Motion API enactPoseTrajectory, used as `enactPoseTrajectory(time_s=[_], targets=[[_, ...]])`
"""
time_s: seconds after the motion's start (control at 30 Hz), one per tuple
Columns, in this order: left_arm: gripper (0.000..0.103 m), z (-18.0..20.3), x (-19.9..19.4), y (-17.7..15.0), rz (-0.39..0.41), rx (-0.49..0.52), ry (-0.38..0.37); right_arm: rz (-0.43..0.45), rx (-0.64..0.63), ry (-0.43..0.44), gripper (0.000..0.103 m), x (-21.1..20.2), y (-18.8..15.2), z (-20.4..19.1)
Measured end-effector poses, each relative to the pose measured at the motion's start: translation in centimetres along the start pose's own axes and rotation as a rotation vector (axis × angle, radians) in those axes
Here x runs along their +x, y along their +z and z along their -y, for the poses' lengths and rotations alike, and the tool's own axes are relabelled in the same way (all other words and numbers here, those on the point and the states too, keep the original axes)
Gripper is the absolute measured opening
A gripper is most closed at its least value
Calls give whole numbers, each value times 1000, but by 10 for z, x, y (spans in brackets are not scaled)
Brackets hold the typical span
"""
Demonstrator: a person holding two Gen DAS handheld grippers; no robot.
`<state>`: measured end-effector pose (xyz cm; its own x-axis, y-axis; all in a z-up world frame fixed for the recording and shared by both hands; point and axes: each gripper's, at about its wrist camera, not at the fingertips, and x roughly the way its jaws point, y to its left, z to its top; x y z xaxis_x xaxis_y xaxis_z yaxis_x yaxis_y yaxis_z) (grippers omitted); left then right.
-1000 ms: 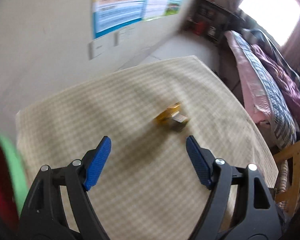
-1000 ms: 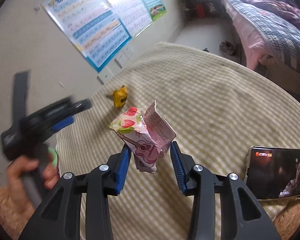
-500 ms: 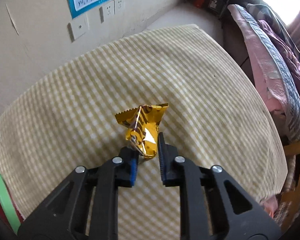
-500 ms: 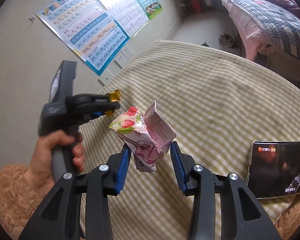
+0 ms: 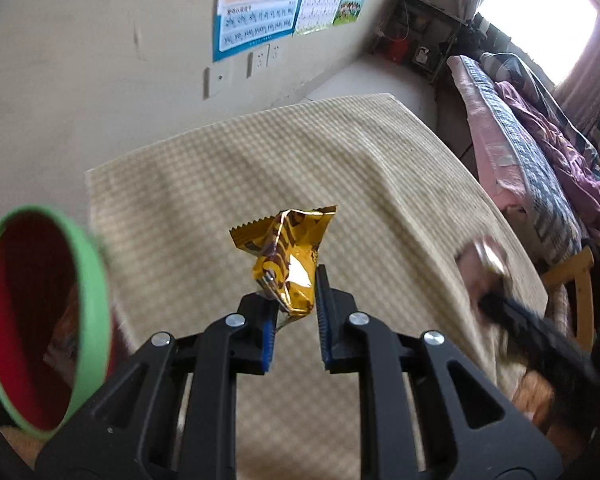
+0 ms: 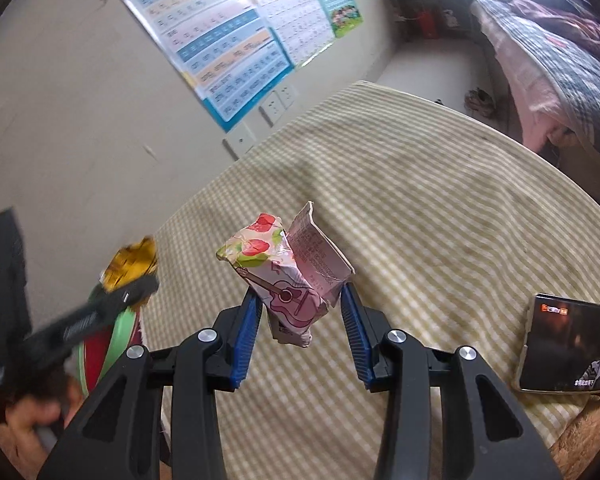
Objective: Collect trash
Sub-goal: 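Carry the gold foil wrapper and pink wrapper toward the red bin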
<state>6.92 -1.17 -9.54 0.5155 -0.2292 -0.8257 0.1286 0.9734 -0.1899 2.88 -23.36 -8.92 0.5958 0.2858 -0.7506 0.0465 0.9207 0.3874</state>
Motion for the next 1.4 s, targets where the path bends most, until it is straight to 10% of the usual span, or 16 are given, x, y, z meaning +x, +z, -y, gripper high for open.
enactPoseTrajectory(time_s=[1.4], targets=[[17, -84, -79, -24, 156, -137, 113, -63, -288, 99, 40, -3, -33, -121]])
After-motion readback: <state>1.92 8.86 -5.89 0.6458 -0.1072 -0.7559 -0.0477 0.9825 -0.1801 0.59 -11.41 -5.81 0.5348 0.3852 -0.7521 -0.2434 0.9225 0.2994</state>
